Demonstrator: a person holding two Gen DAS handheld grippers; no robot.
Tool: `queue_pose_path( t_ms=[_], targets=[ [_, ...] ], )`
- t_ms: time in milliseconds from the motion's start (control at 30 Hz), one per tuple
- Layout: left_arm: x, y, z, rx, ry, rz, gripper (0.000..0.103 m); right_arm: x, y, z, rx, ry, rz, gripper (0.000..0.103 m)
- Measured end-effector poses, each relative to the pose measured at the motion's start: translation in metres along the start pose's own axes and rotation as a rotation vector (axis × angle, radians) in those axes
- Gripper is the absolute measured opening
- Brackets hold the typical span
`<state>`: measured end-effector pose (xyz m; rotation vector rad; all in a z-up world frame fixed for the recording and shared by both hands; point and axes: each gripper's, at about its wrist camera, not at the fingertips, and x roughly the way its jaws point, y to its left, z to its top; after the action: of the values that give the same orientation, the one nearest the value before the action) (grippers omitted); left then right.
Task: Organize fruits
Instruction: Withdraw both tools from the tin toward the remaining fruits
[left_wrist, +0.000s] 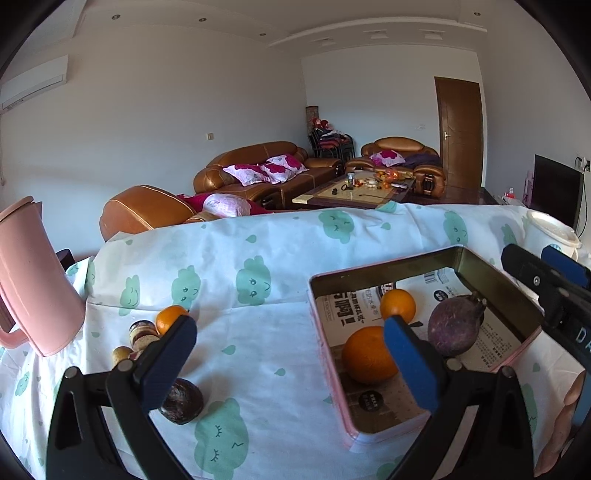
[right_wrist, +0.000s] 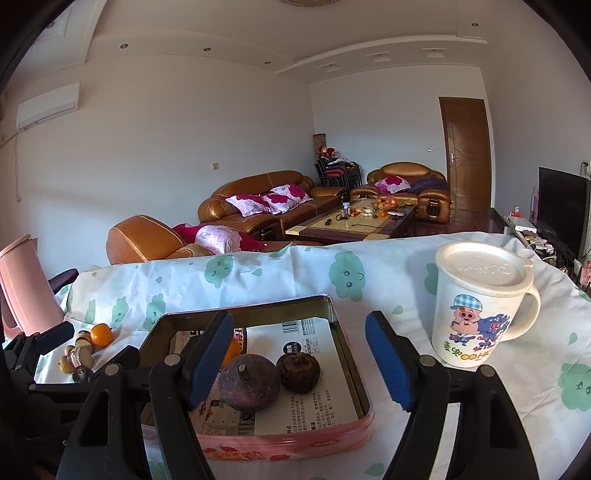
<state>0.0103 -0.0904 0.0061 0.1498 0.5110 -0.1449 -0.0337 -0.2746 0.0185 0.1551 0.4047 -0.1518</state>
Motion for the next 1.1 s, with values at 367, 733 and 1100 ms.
queue_pose_path(
  t_ms=[367, 733, 1100],
  targets=[
    [-0.004, 0.032, -0.008, -0.013, 0.010, 0.011, 0.103, -0.007, 0.011, -0.010, 0.082, 0.050, 0.007, 0.075],
    [-0.002, 0.080, -0.014, -0.053, 0.025, 0.046, 0.103, -0.006, 0.070, -0.019, 0.049, 0.079, 0.078, 0.075],
    [0.008, 0.154, -0.014, -0.115, 0.059, 0.099, 0.103, 0.003, 0.135, -0.027, -0.037, 0.124, 0.159, 0.075]
  ],
)
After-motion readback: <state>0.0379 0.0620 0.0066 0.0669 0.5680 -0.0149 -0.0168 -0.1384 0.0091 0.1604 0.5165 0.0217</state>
